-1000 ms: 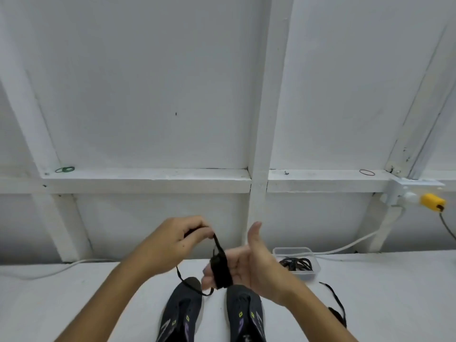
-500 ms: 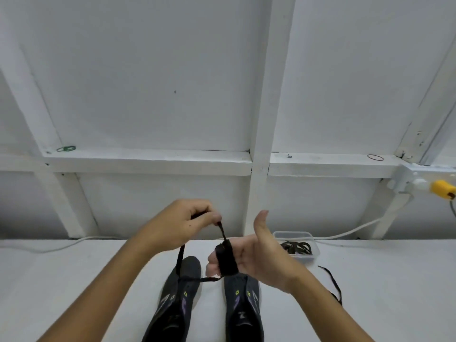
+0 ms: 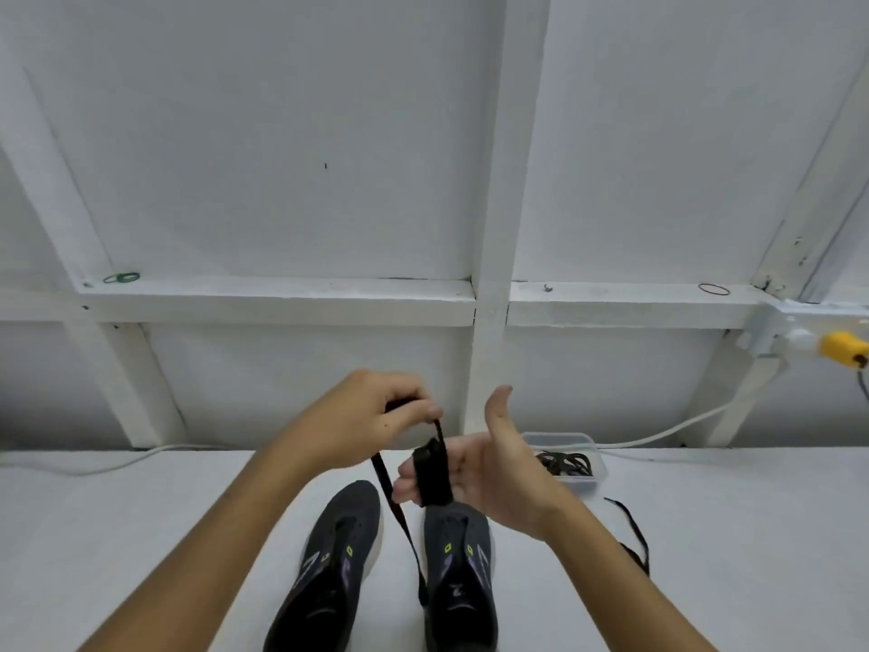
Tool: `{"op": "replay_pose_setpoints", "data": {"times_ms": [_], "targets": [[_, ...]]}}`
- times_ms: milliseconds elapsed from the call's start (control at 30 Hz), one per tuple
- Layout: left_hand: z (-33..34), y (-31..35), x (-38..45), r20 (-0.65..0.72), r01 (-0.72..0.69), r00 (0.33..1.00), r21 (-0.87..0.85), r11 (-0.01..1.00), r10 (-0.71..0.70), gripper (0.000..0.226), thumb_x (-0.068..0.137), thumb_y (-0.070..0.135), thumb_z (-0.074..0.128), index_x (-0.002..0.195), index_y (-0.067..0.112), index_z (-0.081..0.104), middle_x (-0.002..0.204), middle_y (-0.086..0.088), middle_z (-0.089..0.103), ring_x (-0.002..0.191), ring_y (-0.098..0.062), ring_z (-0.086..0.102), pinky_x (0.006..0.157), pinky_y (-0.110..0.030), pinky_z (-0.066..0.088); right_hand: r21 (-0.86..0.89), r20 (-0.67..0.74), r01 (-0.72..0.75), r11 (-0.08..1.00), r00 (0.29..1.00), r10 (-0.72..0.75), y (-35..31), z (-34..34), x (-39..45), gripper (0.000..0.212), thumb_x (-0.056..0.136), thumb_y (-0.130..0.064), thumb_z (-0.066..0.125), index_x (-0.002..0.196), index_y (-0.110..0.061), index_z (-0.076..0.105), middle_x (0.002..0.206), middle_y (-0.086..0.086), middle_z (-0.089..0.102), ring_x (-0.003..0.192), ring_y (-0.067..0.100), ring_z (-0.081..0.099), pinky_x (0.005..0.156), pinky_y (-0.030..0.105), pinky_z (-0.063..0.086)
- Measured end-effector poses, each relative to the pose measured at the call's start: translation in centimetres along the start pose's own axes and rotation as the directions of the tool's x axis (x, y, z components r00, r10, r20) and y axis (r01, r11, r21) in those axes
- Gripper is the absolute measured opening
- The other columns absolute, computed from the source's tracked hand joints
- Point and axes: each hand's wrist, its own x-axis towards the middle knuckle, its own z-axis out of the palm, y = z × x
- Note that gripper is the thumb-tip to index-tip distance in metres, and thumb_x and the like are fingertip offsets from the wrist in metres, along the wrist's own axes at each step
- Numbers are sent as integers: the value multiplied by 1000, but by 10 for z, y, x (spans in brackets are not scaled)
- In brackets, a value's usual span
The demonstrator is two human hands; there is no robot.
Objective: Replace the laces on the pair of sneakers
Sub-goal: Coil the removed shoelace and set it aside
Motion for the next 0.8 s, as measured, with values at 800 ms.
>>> {"op": "replay_pose_setpoints", "data": {"times_ms": [800], "targets": [[71,-8,-13,38,179,984,-280,943,-175,28,106,25,49,89,30,70,63,12,58,60,0,47,61,-19,41,279,-213,216,936,964,-159,-19,-23,-17,122,72,-89,3,105,4,76,113,28,71,111,37,69,99,39,51]]}}
